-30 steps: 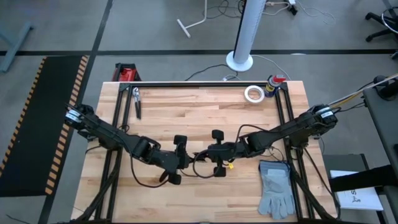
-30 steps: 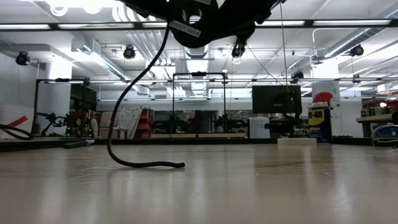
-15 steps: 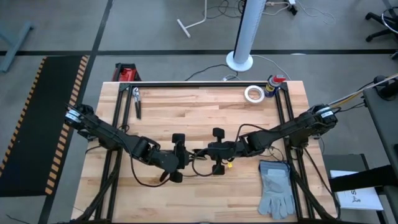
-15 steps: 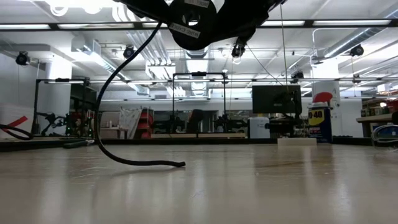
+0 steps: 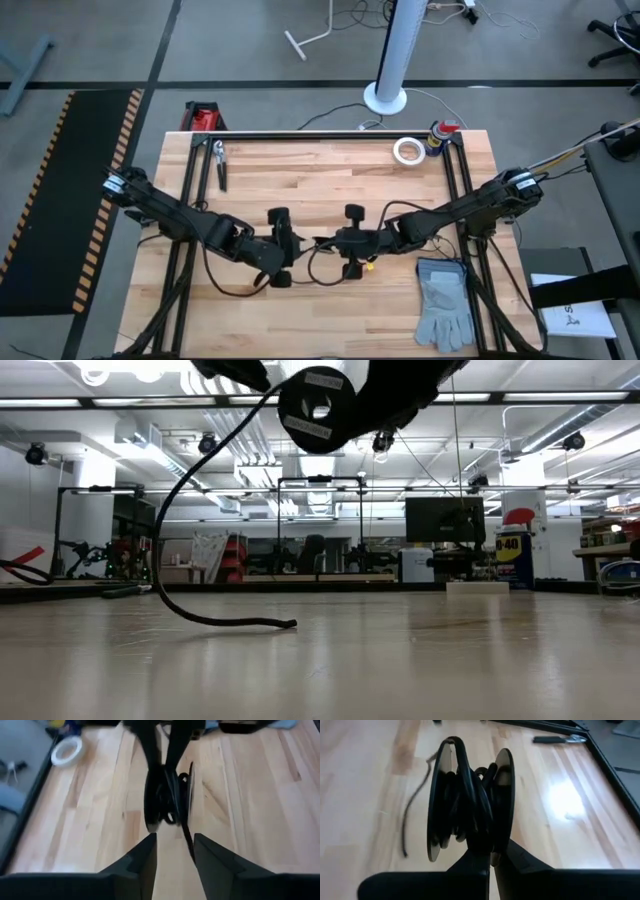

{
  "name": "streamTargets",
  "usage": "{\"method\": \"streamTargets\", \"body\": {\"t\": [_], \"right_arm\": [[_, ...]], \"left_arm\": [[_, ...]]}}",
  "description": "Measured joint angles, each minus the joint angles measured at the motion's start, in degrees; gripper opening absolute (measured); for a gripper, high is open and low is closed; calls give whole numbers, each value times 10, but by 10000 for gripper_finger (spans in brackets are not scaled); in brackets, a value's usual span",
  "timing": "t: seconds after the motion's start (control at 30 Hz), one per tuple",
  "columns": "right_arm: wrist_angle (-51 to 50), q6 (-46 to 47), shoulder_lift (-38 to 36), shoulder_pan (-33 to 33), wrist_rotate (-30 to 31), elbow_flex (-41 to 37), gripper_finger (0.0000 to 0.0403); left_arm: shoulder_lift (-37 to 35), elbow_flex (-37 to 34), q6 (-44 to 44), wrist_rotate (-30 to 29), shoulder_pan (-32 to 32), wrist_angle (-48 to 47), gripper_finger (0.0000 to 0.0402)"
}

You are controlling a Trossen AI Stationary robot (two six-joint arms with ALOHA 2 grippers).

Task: Coil cords
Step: Uncoil the black wire from the spool

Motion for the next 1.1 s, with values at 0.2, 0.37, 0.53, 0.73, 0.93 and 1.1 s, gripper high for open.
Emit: {"method": "streamTargets", "body": {"t": [0.2, 0.37, 0.53, 0.73, 0.93, 1.1], "right_arm": [[-9, 0, -1, 5, 23, 0, 0], [-10, -1, -1, 6, 33, 0, 0], [-11, -1, -1, 6, 33, 0, 0], [-9, -1, -1, 6, 34, 0, 0], [5, -5, -1, 5, 34, 0, 0], [15, -9, -1, 2, 34, 0, 0]], "left_arm": [[0, -6, -120, 42, 0, -20, 99], [2, -17, -163, 51, -3, -18, 98], [3, -32, -181, 51, -3, -15, 111], [3, -75, -178, 51, -3, 67, 123], [3, -100, -172, 47, 3, 115, 115], [3, -96, -146, 45, 5, 125, 53]]}}
